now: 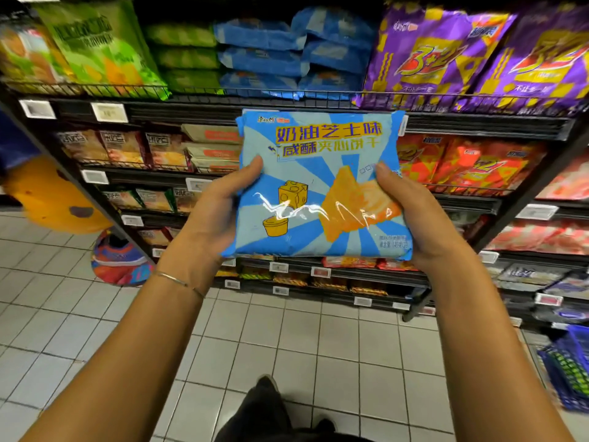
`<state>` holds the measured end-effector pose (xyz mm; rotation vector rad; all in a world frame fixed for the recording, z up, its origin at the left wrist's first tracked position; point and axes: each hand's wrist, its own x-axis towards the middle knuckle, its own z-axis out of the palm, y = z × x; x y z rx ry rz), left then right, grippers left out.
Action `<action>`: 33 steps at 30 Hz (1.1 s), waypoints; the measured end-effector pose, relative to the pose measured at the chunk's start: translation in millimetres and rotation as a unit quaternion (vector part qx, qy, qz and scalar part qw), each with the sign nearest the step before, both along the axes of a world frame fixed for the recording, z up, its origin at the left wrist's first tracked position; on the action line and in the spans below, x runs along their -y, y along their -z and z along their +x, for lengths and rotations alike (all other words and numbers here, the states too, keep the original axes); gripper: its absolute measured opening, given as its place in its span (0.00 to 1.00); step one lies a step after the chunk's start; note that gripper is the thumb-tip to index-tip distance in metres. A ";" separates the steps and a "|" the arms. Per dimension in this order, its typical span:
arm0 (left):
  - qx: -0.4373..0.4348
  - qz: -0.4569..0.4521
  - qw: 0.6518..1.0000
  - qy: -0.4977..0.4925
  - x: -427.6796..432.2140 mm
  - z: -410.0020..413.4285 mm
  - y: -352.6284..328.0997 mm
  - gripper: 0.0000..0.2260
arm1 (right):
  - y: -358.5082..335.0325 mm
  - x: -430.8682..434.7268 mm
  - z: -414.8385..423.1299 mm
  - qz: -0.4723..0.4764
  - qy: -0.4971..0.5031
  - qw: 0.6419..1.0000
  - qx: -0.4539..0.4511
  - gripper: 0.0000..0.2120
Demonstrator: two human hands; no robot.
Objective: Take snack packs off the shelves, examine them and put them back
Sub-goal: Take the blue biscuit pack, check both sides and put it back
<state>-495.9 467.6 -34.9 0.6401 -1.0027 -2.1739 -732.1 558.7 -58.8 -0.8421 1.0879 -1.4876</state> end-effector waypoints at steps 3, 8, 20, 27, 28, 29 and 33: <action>0.018 -0.011 1.000 -0.017 -3.6 0.7 0.1 0.20 | -4.1 -3.6 0.3 -0.007 -0.006 1.000 0.014 0.22; 0.015 -0.028 0.998 -0.048 -9.9 1.0 -5.7 0.17 | -14.1 -9.6 7.6 -0.026 -0.040 0.992 0.116 0.19; 0.007 -0.010 0.999 -0.035 -19.9 2.7 -3.9 0.19 | -16.4 -15.2 13.2 -0.036 -0.061 0.985 0.155 0.20; 0.010 0.002 1.000 -0.029 -19.4 2.7 -0.9 0.19 | -13.3 -14.1 12.2 0.000 -0.021 0.990 0.139 0.18; 0.011 0.002 1.000 -0.027 -18.9 3.0 -0.5 0.18 | -13.7 -14.0 12.3 0.003 -0.019 0.990 0.138 0.18; 0.011 0.002 1.000 -0.024 -18.5 3.4 -0.4 0.19 | -14.0 -14.2 12.5 0.005 -0.016 0.991 0.136 0.18; 0.011 0.005 0.999 -0.030 -15.7 4.1 0.8 0.19 | -15.3 -14.4 12.8 0.016 -0.010 0.991 0.132 0.18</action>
